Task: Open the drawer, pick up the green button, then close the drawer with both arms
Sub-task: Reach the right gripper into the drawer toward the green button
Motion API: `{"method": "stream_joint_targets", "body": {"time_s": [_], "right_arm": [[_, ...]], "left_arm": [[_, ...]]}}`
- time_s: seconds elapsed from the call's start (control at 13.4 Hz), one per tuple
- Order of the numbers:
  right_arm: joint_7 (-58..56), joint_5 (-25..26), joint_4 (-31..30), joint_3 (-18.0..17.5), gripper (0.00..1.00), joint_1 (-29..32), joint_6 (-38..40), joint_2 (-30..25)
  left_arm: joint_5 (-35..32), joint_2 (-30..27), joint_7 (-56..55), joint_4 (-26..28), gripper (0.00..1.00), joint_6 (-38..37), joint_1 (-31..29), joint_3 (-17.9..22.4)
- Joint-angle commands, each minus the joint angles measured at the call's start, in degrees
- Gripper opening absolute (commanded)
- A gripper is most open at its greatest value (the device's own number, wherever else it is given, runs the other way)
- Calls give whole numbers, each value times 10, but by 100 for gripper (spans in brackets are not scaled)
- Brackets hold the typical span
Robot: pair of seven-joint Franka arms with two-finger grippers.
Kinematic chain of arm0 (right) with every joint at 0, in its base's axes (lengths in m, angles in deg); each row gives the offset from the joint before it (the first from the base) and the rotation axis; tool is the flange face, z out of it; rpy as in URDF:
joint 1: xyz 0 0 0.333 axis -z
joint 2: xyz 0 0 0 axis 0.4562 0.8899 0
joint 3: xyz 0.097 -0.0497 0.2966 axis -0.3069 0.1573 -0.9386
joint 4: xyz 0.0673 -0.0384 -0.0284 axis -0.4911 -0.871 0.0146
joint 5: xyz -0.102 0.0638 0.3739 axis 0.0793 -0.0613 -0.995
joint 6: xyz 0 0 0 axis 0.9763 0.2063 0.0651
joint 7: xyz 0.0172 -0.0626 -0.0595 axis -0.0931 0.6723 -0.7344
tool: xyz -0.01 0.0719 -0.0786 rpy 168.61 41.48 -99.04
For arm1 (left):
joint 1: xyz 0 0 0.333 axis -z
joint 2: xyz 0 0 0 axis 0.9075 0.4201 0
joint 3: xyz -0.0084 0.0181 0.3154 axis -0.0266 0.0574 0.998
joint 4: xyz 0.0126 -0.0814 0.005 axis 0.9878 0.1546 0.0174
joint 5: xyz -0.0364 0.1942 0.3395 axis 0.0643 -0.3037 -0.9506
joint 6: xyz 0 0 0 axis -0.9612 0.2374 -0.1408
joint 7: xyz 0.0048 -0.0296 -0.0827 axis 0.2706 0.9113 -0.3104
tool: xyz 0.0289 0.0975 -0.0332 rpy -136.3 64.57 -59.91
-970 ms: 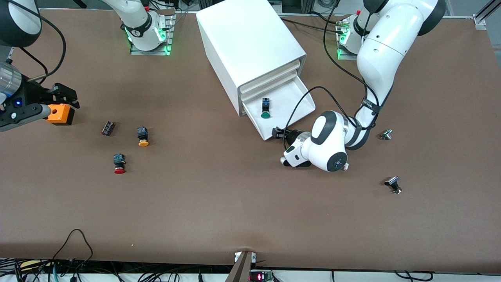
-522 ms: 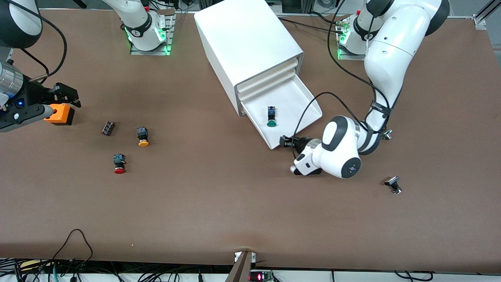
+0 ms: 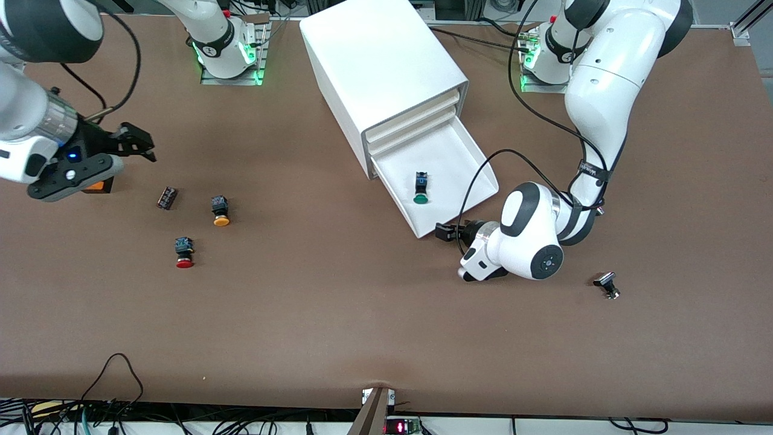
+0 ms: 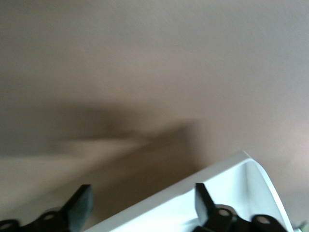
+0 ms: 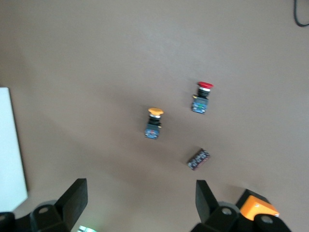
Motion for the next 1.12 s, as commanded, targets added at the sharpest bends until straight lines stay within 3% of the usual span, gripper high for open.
{"method": "stream_joint_targets", "body": {"time_s": [0.0, 0.15, 0.45, 0.82, 1.04], "right_arm": [[67, -21, 12, -44, 99, 1, 12, 2], [138, -37, 18, -87, 99, 1, 5, 16], [302, -33, 58, -179, 99, -6, -30, 74], [467, -26, 115, -182, 99, -99, -99, 149], [587, 15, 152, -182, 99, -168, -146, 202]], "left_arm": [[-23, -8, -30, -13, 99, -4, 2, 3], [-23, -25, -64, -13, 99, -4, -4, 9], [-87, -102, -105, -12, 99, -34, -12, 42], [-186, -199, -104, -11, 99, -102, -59, 47], [-190, -227, -96, -10, 99, -119, -88, 47]]}}
